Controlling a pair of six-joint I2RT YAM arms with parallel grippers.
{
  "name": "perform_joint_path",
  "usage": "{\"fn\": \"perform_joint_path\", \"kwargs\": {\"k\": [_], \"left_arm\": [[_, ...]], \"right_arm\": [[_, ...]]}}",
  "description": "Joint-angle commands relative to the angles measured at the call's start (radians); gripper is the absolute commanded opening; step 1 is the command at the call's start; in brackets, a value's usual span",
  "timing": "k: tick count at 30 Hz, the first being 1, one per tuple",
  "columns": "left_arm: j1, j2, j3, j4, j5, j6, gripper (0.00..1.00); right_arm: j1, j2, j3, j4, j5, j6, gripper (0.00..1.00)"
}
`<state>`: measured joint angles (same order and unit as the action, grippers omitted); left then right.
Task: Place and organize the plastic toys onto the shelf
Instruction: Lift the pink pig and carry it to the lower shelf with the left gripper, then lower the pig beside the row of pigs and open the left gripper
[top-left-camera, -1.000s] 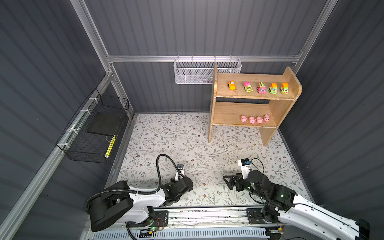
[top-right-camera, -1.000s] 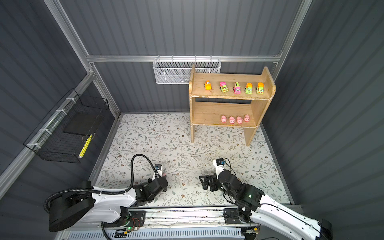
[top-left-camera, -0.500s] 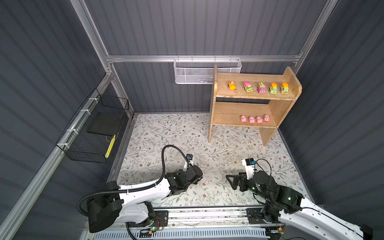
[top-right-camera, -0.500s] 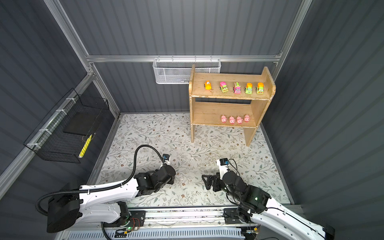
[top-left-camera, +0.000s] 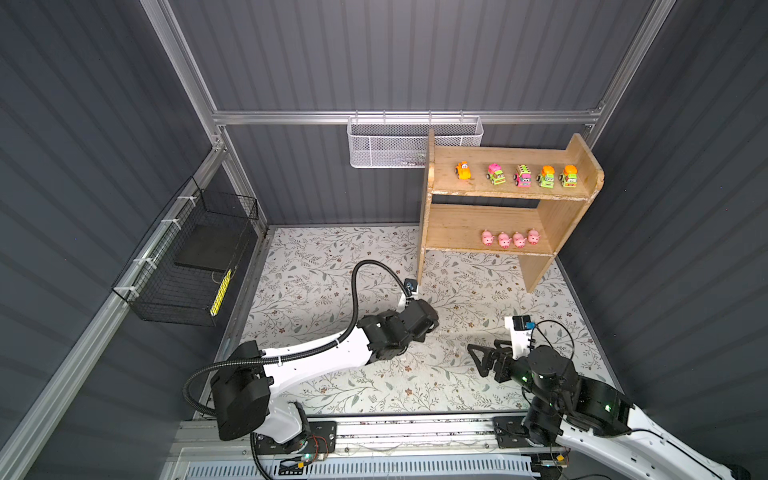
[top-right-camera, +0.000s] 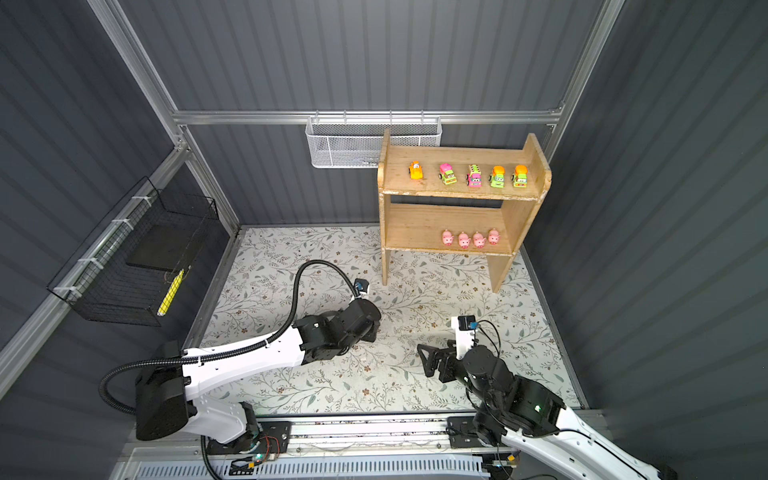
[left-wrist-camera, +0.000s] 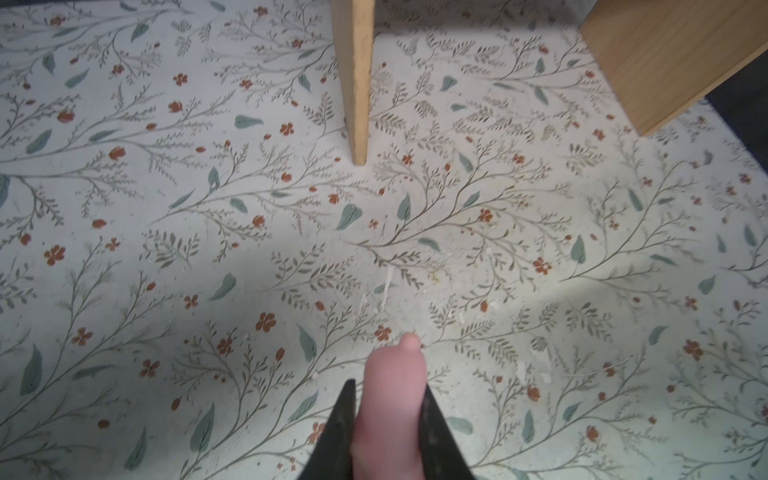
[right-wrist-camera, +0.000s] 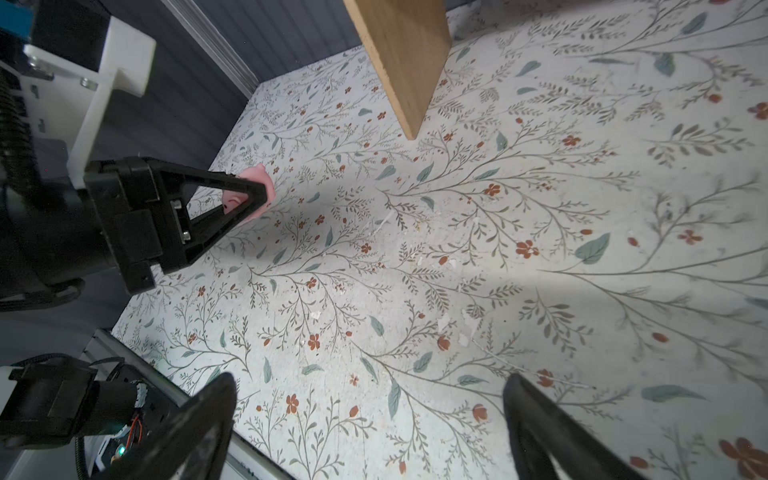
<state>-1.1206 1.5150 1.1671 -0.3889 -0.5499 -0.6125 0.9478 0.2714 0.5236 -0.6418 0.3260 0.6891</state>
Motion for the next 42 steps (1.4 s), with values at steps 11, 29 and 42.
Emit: {"fn": "perform_joint_path", "kwargs": {"k": [11, 29, 42], "left_arm": [[0.013, 0.346, 0.568, -0.085, -0.100, 0.195, 0.24], [0.122, 0.616, 0.902, 0.027, -0.034, 0.234, 0.23], [0.146, 0.665, 0.979, 0.050, 0.015, 0.252, 0.24]], "right_arm": [[-0.003, -0.078, 0.122, -0.158, 0.179, 0.007, 0.99], [-0.003, -0.058, 0.237, -0.253, 0.282, 0.009, 0.99], [-0.003, 0.054, 0.320, -0.203, 0.317, -0.070, 0.99]]}}
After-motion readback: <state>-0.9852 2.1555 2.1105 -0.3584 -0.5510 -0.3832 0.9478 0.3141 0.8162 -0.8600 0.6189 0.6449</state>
